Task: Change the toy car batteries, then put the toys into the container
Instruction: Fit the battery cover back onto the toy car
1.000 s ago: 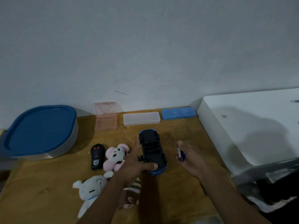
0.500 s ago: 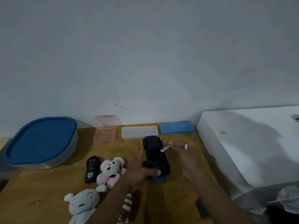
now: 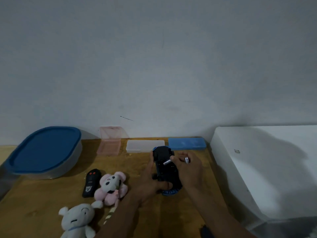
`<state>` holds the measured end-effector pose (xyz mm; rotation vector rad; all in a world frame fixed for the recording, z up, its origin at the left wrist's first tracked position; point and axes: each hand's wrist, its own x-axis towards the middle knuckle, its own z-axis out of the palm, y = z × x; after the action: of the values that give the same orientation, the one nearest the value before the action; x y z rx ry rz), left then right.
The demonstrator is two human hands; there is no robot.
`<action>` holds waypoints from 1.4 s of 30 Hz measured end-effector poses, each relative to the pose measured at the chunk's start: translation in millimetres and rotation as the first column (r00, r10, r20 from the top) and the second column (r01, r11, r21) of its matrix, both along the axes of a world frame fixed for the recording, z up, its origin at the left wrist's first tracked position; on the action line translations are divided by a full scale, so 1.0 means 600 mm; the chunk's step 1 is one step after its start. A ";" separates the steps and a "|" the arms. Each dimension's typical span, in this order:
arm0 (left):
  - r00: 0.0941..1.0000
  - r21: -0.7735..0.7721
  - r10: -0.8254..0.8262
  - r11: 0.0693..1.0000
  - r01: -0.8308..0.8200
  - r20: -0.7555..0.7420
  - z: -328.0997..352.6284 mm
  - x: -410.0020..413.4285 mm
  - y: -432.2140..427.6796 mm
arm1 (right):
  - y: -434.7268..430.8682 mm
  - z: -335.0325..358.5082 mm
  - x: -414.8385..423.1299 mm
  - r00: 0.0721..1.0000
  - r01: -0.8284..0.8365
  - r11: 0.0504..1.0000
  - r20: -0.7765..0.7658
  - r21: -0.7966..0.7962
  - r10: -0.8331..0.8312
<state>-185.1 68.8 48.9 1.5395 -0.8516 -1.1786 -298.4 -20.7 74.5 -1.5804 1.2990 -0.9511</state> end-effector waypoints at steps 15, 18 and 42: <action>0.998 0.026 -0.064 0.998 0.065 -0.014 -0.011 0.043 -0.007 | -0.006 0.001 0.019 0.998 -0.065 0.986 -0.015 0.155 0.068; 0.995 0.023 -0.102 0.995 0.102 0.006 -0.010 0.046 -0.009 | -0.007 0.006 0.014 0.998 -0.055 0.977 -0.009 0.205 0.058; 0.986 0.057 -0.070 0.995 0.079 -0.149 -0.025 0.050 0.020 | -0.026 0.011 -0.016 0.953 -0.276 0.696 0.280 0.663 0.110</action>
<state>-155.3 80.5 34.1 1.4614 -0.7864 -1.3665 -307.9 -36.1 81.3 -0.9501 1.1127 -0.3915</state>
